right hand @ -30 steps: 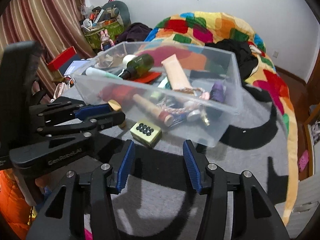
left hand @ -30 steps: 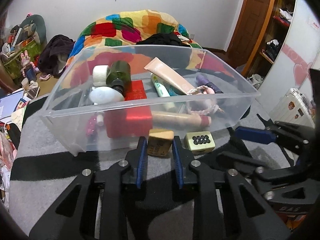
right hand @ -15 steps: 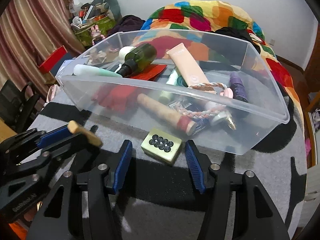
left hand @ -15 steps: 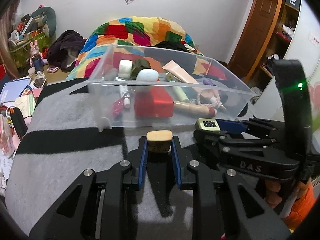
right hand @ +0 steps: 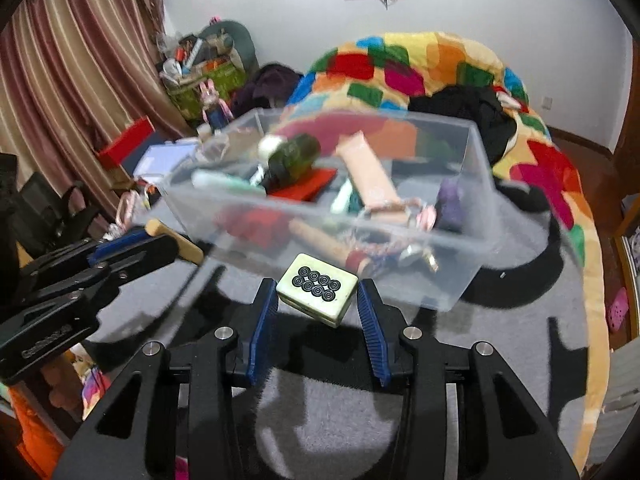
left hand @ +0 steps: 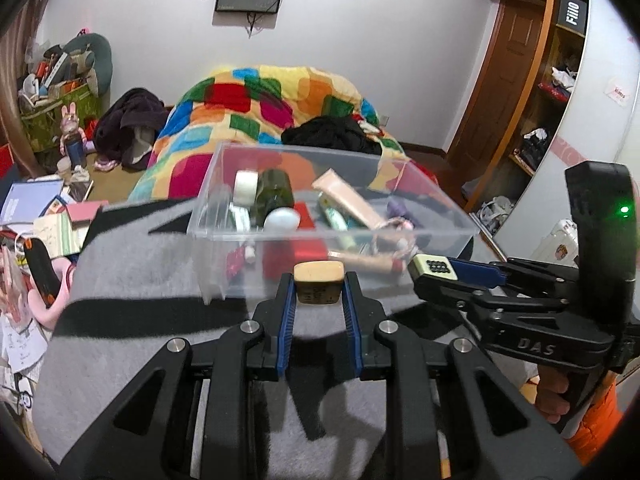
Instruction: Organize objects
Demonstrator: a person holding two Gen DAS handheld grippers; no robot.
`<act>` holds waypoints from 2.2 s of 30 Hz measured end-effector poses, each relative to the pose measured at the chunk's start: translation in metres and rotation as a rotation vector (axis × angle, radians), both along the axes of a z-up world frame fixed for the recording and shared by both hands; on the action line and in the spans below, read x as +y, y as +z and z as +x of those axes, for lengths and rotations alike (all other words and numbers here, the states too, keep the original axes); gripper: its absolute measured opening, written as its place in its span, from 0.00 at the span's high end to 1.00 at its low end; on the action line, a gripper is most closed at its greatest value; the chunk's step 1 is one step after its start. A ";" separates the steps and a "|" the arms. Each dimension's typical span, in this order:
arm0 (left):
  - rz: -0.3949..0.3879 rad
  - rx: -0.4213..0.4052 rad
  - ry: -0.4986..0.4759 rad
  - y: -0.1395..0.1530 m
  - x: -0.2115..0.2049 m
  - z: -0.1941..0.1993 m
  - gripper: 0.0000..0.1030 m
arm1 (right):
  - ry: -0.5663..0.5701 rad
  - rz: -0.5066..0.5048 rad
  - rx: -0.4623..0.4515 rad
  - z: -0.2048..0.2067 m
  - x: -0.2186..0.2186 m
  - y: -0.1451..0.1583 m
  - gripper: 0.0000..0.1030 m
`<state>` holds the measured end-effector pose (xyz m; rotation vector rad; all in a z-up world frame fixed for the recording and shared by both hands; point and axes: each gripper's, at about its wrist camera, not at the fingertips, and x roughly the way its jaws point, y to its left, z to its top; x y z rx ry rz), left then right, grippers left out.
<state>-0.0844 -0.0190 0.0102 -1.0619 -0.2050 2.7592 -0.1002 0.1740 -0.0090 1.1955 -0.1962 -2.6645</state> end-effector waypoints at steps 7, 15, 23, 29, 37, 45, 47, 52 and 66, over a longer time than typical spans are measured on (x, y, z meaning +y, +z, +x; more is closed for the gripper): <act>-0.023 0.055 -0.016 0.024 0.009 -0.010 0.78 | -0.018 0.011 0.091 -0.002 0.008 0.033 0.63; -0.071 0.049 -0.034 0.031 0.020 -0.033 0.78 | -0.040 0.039 0.084 -0.031 0.015 0.035 0.63; -0.065 -0.010 -0.025 0.011 0.023 -0.065 0.78 | -0.037 0.038 -0.004 -0.057 0.018 0.005 0.63; -0.044 -0.052 -0.035 -0.004 0.026 -0.076 0.78 | -0.024 0.042 -0.013 -0.064 0.015 0.000 0.63; -0.042 -0.017 -0.043 0.008 0.024 -0.063 0.78 | 0.003 0.047 0.012 -0.052 0.016 0.012 0.63; -0.032 0.036 -0.034 0.023 0.020 -0.036 0.72 | 0.028 0.053 0.095 -0.018 0.013 0.036 0.59; -0.033 0.051 -0.027 0.025 0.019 -0.028 0.66 | 0.027 0.051 0.123 -0.008 0.014 0.041 0.57; -0.059 0.099 0.003 0.029 0.018 -0.007 0.40 | 0.011 0.064 0.187 0.012 0.013 0.049 0.41; -0.049 0.109 0.037 0.013 0.017 0.014 0.23 | -0.036 0.092 0.204 0.028 0.013 0.031 0.24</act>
